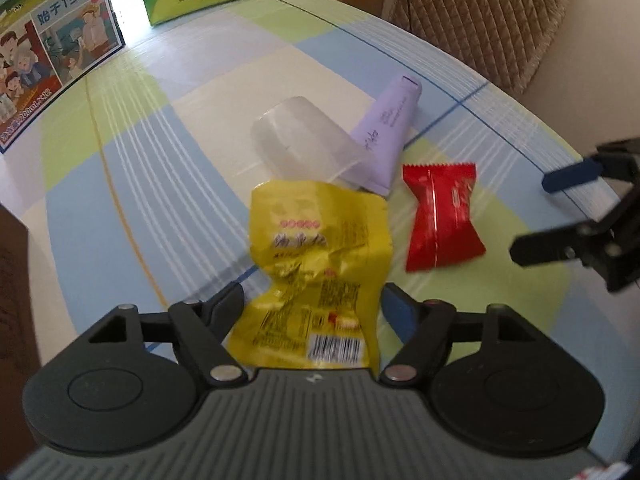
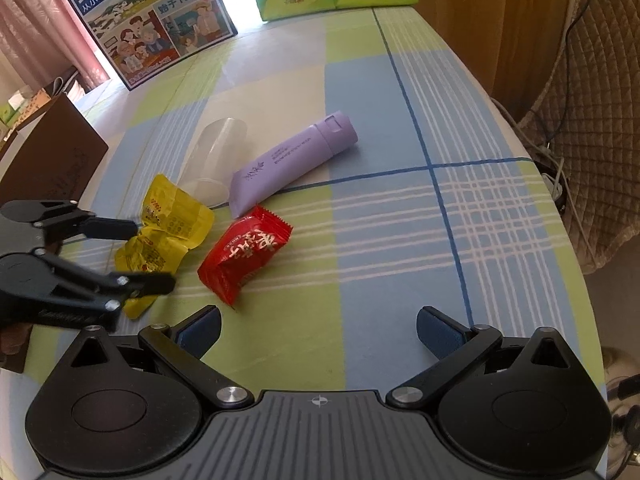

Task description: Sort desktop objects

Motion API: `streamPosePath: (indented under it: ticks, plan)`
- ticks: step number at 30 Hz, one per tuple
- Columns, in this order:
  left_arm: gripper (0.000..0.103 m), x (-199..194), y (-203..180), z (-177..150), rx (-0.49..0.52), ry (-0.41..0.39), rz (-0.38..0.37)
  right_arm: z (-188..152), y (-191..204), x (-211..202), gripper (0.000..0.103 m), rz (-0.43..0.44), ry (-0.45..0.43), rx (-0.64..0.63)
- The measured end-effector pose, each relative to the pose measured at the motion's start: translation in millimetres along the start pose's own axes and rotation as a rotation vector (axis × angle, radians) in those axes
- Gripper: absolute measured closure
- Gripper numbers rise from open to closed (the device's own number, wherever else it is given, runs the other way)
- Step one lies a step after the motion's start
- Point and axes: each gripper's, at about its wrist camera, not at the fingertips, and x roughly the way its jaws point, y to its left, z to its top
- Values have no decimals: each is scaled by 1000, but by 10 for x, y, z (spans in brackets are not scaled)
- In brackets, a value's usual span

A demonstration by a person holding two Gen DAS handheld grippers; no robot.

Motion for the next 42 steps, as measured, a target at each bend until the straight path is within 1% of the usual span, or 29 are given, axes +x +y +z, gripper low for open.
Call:
streamPosePath:
  ticks: [2, 4, 5, 9, 11, 18, 21, 23, 24, 26, 27, 28, 30, 31, 35, 37, 38, 39, 40, 41, 42]
  plan:
    - [36, 15, -9, 15, 1, -29, 1, -3, -15, -6, 2, -4, -2, 7]
    - [38, 35, -2, 49, -6, -36, 3, -8, -20, -10, 2, -4, -3, 11]
    - [45, 31, -7, 55, -6, -41, 3, -7, -20, -10, 2, -4, -4, 12]
    - [50, -19, -40, 1, -20, -45, 19, 5, 6, -11, 2, 3, -12, 8]
    - [51, -57, -32, -49, -49, -38, 40, 14, 32, -13, 2, 8, -19, 2]
    - [52, -260, 101, -277, -212, 8, 140, 98, 225, 43, 2, 58, -50, -36]
    - [52, -349, 148, -375, -261, 30, 165, 137, 324, 117, 2, 80, -64, -51]
    - [52, -419, 167, -419, -288, 28, 179, 159, 386, 176, 4, 81, -77, -53]
    - [52, -452, 175, -434, -300, 26, 187, 172, 412, 209, 12, 83, -79, -52]
    - [52, -516, 193, -465, -324, 20, 199, 195, 447, 287, 24, 85, -74, -31]
    - [52, -549, 198, -474, -336, 15, 201, 205, 457, 332, 28, 74, -62, -14]
    - [52, -583, 197, -497, -343, 12, 201, 208, 473, 346, 29, 61, -79, -7]
    - [52, -631, 191, -512, -350, 6, 210, 225, 517, 369, 49, 35, -88, -35]
    - [52, -655, 195, -519, -353, 5, 211, 229, 547, 381, 53, 22, -87, -62]
    - [52, -736, 169, -534, -368, 3, 222, 200, 611, 365, 57, 22, -71, -121]
    - [52, -783, 154, -547, -372, -1, 225, 167, 646, 330, 60, 26, -71, -149]
    - [52, -802, 146, -551, -375, -2, 225, 152, 668, 304, 63, 29, -71, -165]
    - [52, -821, 137, -554, -377, -4, 226, 137, 678, 267, 69, 30, -75, -178]
    - [52, -846, 126, -561, -379, -7, 225, 129, 695, 237, 71, 33, -74, -192]
    - [51, -872, 116, -567, -380, -11, 223, 109, 722, 210, 78, 40, -72, -201]
    - [51, -898, 101, -572, -381, -15, 222, 97, 736, 185, 81, 47, -68, -210]
